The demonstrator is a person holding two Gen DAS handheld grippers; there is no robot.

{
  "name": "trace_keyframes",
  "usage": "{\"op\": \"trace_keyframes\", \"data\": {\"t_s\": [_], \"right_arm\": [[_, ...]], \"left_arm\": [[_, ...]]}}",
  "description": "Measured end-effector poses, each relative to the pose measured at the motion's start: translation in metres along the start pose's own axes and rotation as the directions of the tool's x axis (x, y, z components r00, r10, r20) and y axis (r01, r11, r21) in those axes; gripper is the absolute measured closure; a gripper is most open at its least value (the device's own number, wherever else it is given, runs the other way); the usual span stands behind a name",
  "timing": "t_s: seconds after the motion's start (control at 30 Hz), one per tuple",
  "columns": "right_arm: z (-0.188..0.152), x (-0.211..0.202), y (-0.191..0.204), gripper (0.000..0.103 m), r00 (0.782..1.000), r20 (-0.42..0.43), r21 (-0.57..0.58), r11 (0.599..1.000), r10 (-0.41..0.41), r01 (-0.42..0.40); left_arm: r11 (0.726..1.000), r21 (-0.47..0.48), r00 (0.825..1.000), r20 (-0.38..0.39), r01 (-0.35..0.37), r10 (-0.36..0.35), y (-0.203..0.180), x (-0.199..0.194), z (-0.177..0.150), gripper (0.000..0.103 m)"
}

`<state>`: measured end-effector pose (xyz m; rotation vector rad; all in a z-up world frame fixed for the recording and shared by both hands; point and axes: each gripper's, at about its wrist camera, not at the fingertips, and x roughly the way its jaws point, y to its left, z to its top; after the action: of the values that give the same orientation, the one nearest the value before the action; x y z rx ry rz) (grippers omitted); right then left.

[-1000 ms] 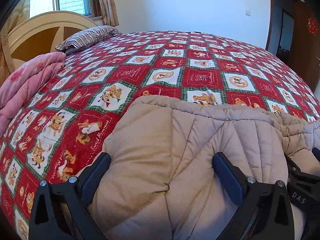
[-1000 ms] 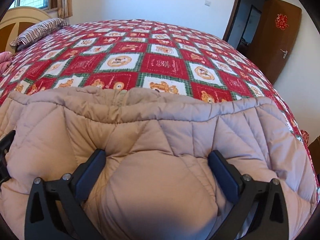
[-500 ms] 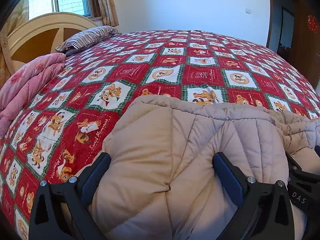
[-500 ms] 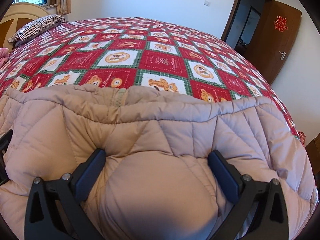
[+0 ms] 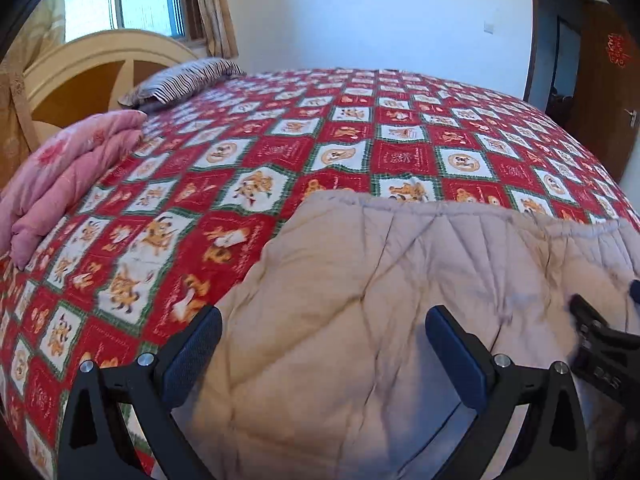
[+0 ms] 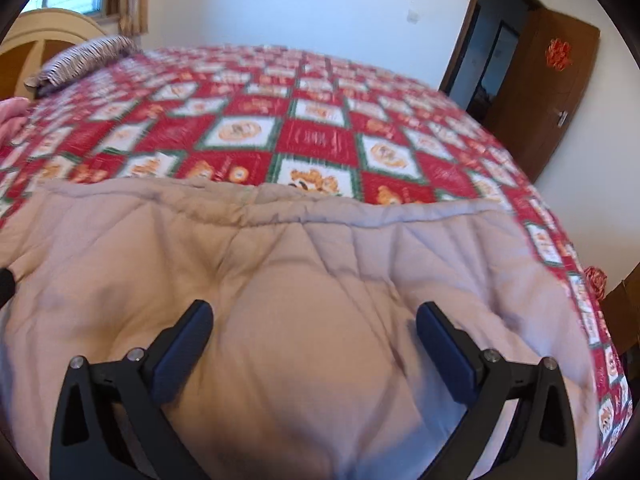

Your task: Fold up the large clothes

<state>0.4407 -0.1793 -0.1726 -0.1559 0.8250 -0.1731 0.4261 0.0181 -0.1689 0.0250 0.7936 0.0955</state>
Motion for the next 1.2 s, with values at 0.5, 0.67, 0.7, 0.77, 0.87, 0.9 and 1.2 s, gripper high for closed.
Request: {"op": "trace_keyframes", "data": {"t_s": [0.5, 0.67, 0.7, 0.77, 0.87, 0.9, 1.2], "right_arm": [[-0.022, 0.020, 0.001, 0.000, 0.999, -0.038, 0.021, 1.000, 0.022, -0.021], [-0.050, -0.046, -0.003, 0.000, 0.999, 0.029, -0.035, 0.999, 0.040, -0.039], [-0.061, -0.056, -0.004, 0.000, 0.998, 0.044, -0.048, 0.998, 0.034, -0.032], [-0.087, -0.066, -0.006, 0.000, 0.998, 0.057, -0.070, 0.997, 0.016, -0.012], [-0.111, -0.063, -0.009, 0.000, 0.997, 0.073, -0.038, 0.999, 0.033, -0.030], [-0.113, -0.062, -0.009, 0.000, 0.997, 0.074, -0.036, 0.999, 0.037, -0.034], [-0.110, -0.055, -0.005, 0.000, 0.998, 0.058, -0.047, 0.999, 0.024, -0.021]], "left_arm": [[0.996, 0.005, 0.995, 0.052, -0.086, 0.085, 0.009, -0.029, -0.030, 0.001], [0.991, -0.053, 0.992, 0.031, -0.120, 0.122, 0.056, -0.069, -0.074, 0.001], [0.988, -0.099, 0.993, 0.016, -0.115, 0.117, 0.069, -0.070, -0.085, 0.001], [0.980, -0.183, 0.996, -0.007, -0.085, 0.085, 0.085, -0.068, -0.102, 0.001], [0.961, -0.276, 1.000, -0.019, -0.015, 0.011, 0.089, -0.063, -0.113, 0.001], [0.958, -0.286, 0.999, -0.016, 0.032, -0.038, 0.085, -0.062, -0.111, 0.001], [0.932, -0.301, 0.979, 0.035, 0.204, -0.203, 0.051, -0.066, -0.096, 0.056]]}}
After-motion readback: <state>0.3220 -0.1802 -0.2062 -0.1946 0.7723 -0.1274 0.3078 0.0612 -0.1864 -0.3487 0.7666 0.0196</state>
